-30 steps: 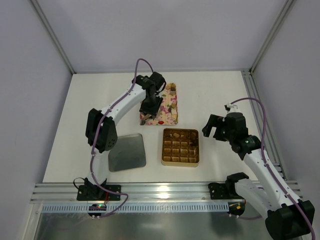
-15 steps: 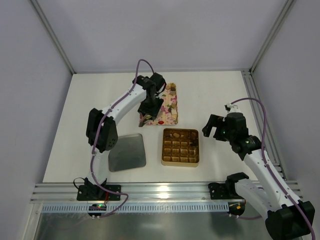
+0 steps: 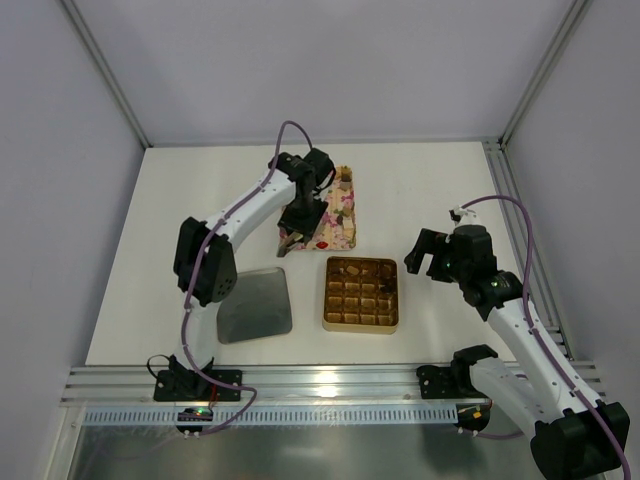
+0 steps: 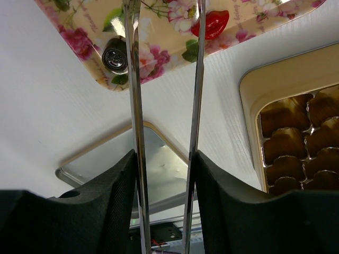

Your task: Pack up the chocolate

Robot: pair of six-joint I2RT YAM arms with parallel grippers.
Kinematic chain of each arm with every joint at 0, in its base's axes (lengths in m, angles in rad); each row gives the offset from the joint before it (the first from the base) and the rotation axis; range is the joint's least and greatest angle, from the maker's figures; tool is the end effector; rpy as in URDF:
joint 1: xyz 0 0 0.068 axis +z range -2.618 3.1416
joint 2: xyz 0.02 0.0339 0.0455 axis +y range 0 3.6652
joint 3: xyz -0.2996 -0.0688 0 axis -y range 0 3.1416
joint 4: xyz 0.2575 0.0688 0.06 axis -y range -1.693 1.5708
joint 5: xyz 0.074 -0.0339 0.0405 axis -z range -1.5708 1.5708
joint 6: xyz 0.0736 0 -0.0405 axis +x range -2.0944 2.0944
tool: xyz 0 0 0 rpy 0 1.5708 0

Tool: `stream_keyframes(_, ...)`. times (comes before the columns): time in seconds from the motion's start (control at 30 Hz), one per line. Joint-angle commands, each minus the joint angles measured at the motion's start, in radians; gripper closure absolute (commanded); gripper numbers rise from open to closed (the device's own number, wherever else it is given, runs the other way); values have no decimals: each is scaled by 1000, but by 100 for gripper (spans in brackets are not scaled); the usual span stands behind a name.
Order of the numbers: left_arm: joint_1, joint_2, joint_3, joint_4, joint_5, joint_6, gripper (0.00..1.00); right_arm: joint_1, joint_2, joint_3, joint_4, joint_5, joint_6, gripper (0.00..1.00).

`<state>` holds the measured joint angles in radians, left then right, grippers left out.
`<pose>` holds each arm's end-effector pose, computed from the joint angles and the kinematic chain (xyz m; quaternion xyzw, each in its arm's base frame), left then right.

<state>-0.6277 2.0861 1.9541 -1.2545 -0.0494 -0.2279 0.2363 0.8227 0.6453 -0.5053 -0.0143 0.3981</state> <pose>0.3727 -0.2659 0.2548 0.1954 0.9761 -0.0158 0.0939 0.1891 0.0466 0.2536 0.0699 0.9003 0.1401 0.4061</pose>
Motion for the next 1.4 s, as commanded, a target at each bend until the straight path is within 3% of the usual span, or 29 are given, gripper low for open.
stream_keyframes(0.0,-9,-34,19,-20,-13,12,55,1,-10,16,8,-1,-2,0)
stream_keyframes(0.5,-12,-20,46,-25,-44,1,66,1,-16,14,7,2,-4,0)
stream_keyframes(1.37,-12,-80,137,-22,-99,-45,67,0,-16,11,8,4,-1,0)
